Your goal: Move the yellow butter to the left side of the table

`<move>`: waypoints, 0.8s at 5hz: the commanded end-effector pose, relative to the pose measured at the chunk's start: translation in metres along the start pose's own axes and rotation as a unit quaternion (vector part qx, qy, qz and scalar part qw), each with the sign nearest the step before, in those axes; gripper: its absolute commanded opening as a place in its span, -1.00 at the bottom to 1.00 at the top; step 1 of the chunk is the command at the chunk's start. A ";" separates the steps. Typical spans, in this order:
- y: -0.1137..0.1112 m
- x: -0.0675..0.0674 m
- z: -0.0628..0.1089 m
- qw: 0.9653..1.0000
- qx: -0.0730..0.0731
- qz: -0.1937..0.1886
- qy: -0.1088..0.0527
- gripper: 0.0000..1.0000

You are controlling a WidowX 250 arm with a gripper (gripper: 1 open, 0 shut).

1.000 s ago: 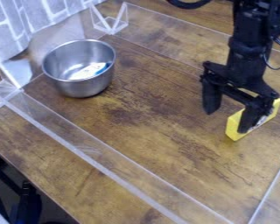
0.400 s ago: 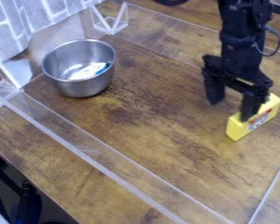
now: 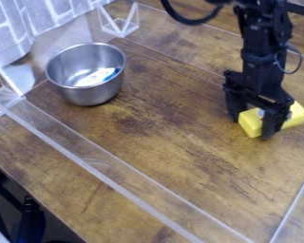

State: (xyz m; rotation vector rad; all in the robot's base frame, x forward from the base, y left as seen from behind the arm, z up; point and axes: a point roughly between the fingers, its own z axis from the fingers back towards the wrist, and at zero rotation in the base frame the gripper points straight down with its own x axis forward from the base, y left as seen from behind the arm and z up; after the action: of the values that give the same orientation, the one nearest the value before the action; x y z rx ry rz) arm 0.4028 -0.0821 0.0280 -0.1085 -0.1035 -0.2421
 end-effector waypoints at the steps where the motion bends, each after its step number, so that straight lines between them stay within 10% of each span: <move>1: 0.004 0.012 0.007 1.000 0.000 0.003 -0.020 1.00; 4: 0.008 0.016 -0.005 1.000 -0.003 0.005 -0.014 1.00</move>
State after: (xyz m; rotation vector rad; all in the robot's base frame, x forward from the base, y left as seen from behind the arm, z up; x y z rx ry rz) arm 0.4203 -0.0851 0.0245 -0.1187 -0.1283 -0.2383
